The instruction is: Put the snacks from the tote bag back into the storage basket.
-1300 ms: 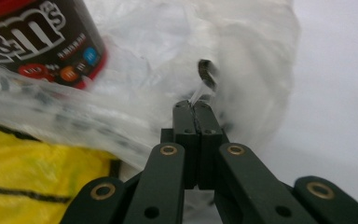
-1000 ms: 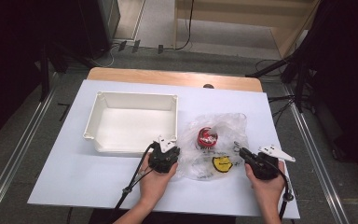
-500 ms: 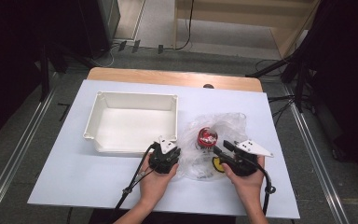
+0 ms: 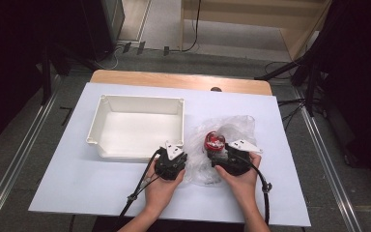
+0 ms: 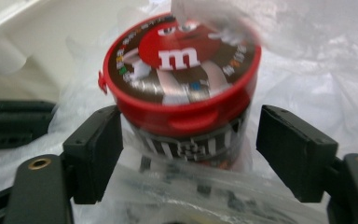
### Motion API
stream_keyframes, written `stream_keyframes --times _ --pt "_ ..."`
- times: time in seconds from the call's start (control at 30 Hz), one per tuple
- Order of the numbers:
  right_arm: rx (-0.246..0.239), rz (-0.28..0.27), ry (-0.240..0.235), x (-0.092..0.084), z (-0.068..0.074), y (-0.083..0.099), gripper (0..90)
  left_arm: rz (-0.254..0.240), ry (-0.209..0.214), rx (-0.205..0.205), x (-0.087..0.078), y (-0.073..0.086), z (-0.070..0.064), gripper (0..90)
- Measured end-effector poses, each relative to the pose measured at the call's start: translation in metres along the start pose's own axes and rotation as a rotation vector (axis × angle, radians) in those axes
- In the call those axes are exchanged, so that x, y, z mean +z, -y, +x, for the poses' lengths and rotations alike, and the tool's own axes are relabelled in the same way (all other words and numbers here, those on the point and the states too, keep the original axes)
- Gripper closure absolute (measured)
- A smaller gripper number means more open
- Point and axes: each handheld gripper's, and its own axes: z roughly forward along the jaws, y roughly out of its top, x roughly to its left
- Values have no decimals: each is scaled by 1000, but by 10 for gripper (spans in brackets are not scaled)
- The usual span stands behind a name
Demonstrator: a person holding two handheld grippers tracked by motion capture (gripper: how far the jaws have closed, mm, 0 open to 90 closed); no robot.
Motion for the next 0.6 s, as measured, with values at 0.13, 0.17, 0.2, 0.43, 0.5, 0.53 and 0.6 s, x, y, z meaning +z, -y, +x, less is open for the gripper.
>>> stream_keyframes --times 0.13,0.17,0.2,0.43,0.5,0.53,0.6 --pt "18 5 29 7 2 -4 168 0 1 4 0 0 -1 817" --pt "23 2 33 9 3 -5 161 -1 0 7 0 0 -1 816" --pt "32 3 36 11 4 -6 156 -3 -1 9 0 0 -1 817" --pt "32 -24 76 17 11 -7 245 -25 -5 52 -3 2 -5 722" --pt "31 -42 102 14 13 -8 259 -25 -9 63 -2 2 -7 723" --pt "49 -41 98 12 13 -9 259 -24 -9 61 -2 2 -6 723" --pt "52 -43 85 11 13 -9 260 -23 -7 57 -2 1 -6 722"
